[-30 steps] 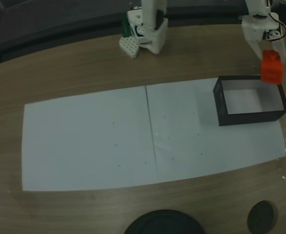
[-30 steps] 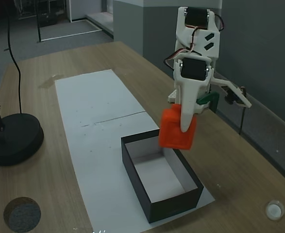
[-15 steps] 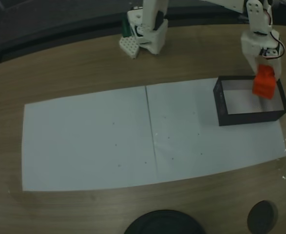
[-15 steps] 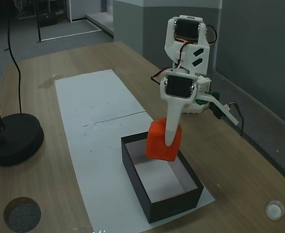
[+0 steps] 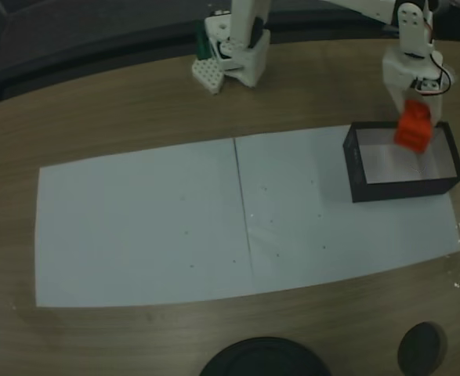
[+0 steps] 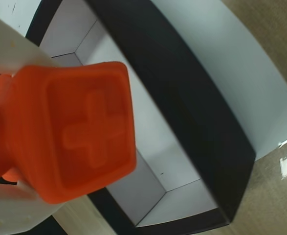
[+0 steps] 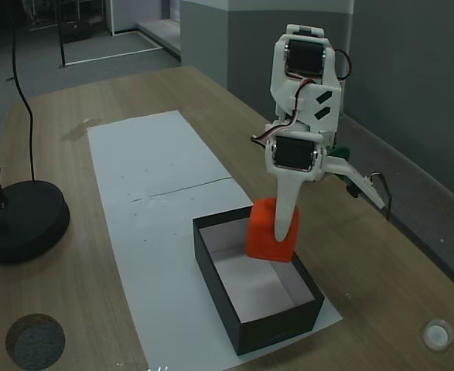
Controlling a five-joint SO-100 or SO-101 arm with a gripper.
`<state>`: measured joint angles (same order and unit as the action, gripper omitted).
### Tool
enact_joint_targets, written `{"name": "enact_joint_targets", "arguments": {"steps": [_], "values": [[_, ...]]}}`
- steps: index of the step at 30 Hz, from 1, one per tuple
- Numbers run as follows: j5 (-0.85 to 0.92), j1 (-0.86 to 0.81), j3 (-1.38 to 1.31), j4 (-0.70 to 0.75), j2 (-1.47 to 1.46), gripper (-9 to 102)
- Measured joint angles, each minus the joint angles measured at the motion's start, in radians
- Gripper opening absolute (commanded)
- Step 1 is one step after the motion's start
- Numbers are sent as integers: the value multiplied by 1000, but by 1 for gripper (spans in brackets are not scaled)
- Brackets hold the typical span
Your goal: Grab a orange square and put it in the box.
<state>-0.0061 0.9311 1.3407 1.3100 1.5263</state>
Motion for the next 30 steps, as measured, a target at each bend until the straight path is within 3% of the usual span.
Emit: {"name": "enact_joint_targets", "arguments": {"steps": [9, 15, 30], "values": [[0, 14, 8, 0, -2, 7], [2, 14, 8, 0, -2, 0], [52, -80, 6, -21, -2, 0]]}}
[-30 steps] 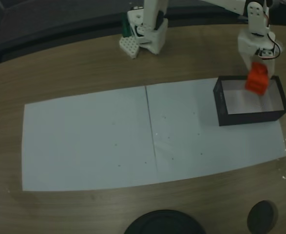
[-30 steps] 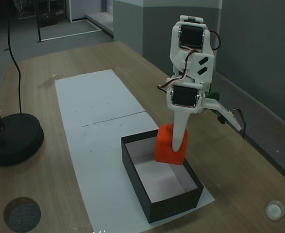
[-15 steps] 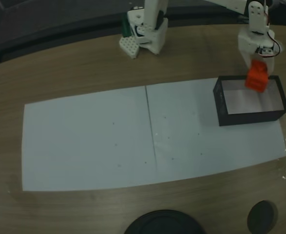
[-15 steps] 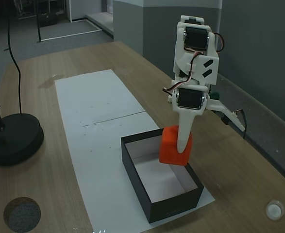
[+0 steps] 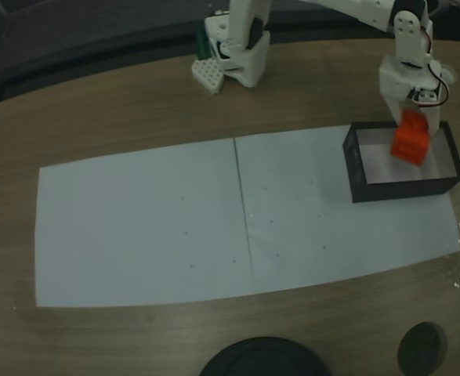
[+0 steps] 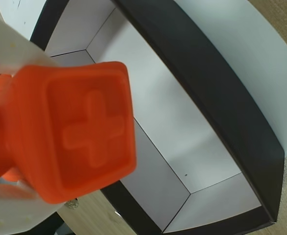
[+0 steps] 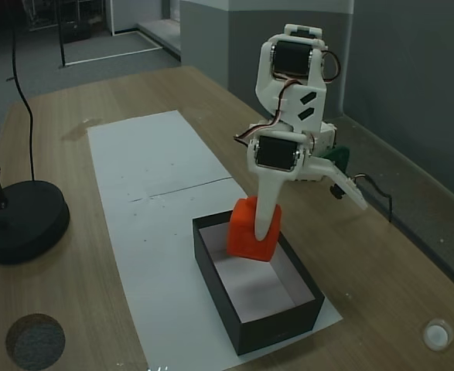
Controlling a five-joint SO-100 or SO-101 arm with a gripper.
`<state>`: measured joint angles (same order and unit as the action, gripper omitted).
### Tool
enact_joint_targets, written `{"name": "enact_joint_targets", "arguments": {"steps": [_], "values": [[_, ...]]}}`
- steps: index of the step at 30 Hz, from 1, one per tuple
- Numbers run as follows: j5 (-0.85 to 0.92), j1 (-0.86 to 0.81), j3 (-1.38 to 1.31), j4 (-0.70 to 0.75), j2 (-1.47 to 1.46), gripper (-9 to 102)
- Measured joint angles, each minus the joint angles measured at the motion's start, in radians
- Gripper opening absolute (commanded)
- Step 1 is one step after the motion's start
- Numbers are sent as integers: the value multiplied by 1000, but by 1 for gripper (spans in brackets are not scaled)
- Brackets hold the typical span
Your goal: Grab a orange square and put it in the box.
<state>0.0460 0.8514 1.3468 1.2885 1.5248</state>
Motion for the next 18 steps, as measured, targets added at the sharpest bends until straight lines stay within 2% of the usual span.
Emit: {"name": "enact_joint_targets", "arguments": {"steps": [8, 15, 18], "values": [[-3, 14, 0, 0, 0, 2], [-44, 14, 0, 0, 0, 29], [-67, 14, 0, 0, 0, 33]]}}
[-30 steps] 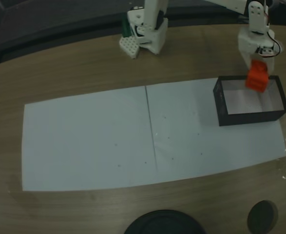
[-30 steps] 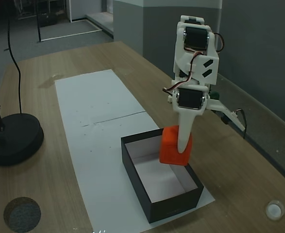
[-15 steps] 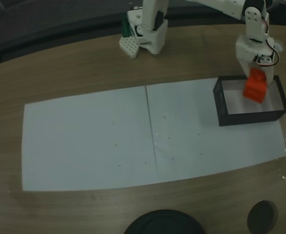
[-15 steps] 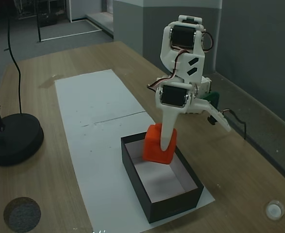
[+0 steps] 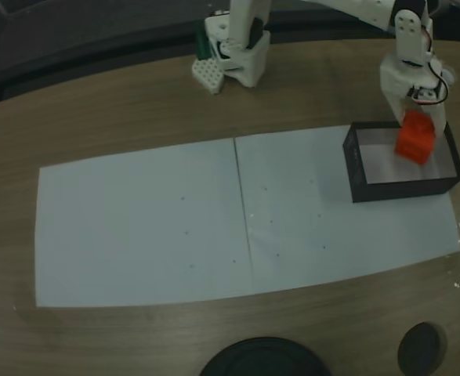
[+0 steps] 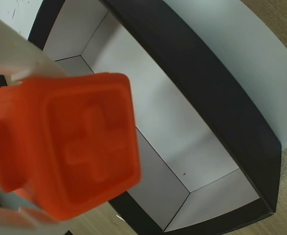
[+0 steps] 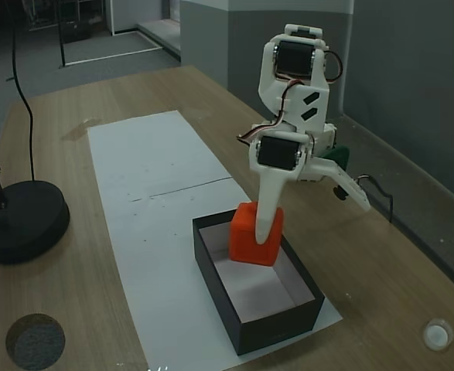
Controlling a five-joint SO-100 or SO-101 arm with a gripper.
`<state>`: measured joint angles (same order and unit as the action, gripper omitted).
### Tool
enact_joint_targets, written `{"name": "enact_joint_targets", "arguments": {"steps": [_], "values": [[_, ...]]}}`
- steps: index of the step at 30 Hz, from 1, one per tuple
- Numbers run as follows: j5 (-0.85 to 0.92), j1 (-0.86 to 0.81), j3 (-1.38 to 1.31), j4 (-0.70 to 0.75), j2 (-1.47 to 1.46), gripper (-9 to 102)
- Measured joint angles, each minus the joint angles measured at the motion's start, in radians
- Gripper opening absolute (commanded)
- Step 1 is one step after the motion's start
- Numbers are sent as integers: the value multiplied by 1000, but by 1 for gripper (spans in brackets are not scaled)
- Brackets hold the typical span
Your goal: Grab a orange square and put it in the box.
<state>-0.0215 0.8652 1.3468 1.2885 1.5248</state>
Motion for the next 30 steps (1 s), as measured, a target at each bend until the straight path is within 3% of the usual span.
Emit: {"name": "enact_joint_targets", "arguments": {"steps": [6, 8, 10, 11, 19, 24, 30], "values": [[0, 0, 0, 0, 0, 31], [0, 0, 0, 0, 0, 20], [0, -11, -6, 12, 0, 1], [0, -26, -23, 25, 0, -1], [15, -299, -244, 216, 34, 0], [-28, -456, -480, 360, 242, 0], [-41, -681, -670, 436, 577, 0]]}}
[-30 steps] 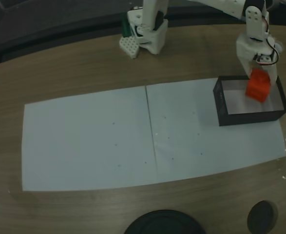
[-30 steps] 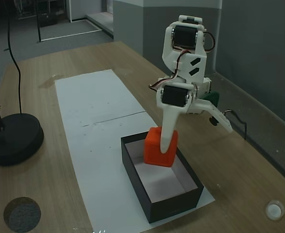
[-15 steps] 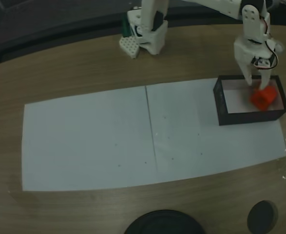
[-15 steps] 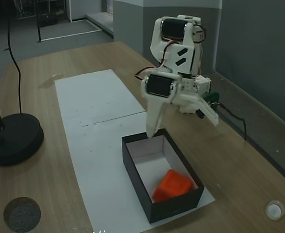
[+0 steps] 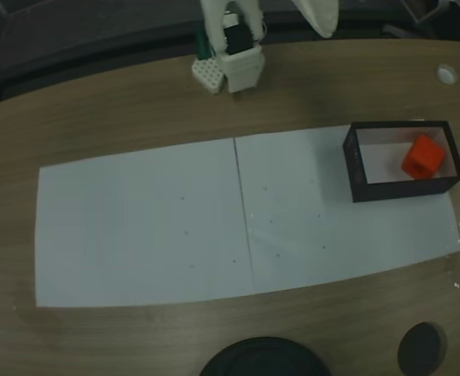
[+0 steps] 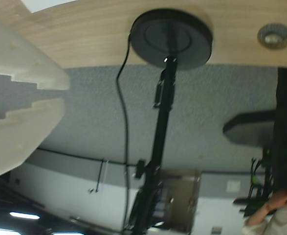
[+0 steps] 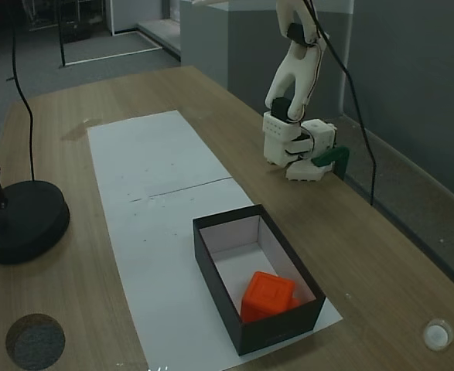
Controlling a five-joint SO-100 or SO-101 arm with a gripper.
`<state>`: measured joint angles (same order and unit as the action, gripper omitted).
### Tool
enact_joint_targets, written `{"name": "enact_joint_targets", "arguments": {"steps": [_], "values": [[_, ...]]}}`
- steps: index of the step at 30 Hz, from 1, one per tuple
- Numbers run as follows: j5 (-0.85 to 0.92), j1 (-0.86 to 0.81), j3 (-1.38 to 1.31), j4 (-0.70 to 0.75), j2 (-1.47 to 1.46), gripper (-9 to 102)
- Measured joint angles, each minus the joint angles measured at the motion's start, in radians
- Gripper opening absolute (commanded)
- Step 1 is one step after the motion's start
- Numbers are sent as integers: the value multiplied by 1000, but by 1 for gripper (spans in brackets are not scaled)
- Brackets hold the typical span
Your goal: Grab a orange square and put it in the box.
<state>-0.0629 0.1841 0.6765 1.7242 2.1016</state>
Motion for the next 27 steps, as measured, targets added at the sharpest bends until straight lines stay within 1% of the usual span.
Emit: {"name": "enact_joint_targets", "arguments": {"steps": [4, 8, 15, 27], "values": [[0, -183, -11, 0, 212, 0], [0, -275, 44, 0, 411, 0], [0, -290, 288, 0, 739, 0], [0, -291, 798, 2, 1057, 0]]}}
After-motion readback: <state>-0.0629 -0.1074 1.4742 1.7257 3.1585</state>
